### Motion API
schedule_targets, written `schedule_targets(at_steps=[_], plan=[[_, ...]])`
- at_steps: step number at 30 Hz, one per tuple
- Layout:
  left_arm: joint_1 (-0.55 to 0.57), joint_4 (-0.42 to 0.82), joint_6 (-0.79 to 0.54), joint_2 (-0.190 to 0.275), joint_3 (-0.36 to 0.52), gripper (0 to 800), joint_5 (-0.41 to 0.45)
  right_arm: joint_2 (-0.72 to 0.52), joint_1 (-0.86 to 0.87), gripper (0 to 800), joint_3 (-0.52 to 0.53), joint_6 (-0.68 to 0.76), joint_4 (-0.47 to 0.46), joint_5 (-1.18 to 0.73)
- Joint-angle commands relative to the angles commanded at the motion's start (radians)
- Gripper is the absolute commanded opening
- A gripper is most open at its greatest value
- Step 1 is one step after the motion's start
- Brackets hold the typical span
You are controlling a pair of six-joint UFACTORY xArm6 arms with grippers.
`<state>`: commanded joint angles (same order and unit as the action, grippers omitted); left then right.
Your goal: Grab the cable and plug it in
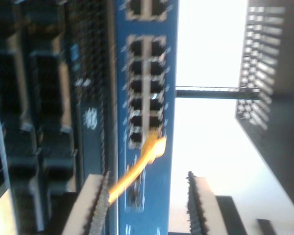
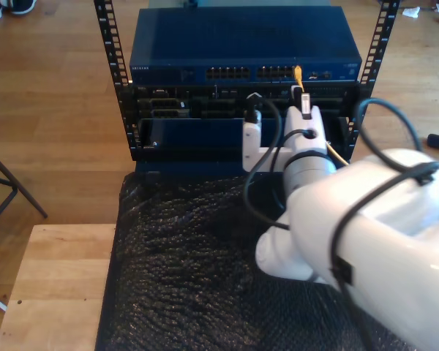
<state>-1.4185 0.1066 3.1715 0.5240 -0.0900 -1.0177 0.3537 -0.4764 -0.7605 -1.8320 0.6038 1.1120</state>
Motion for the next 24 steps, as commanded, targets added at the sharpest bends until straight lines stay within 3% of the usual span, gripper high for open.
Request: schedule_targets(at_steps=[2,5,12,20,24], plan=[[0.000,0.000,0.000,0.000,0.000,800,0.000,-0.049,0.026,437,0.037,-0.002,-0.002,-0.037],[0.000,0.000,0.000,0.000,0.000,800,0.000,-0.123,0.072,531,0.086,-0.003,-0.018,-0.092],[0.000,0.000,0.000,0.000,0.000,800,0.000,-0.299,0.238,589,0.172,-0.005,-0.103,-0.301],[0.000,0.000,0.000,0.000,0.000,800,0.000,-0.506,0.509,644,0.284,-0.018,-0.256,-0.614],[0.000,0.000,0.000,-0.002,0.000,800,0.000,-0.598,0.664,667,0.311,-0.018,-0.377,-0.792]])
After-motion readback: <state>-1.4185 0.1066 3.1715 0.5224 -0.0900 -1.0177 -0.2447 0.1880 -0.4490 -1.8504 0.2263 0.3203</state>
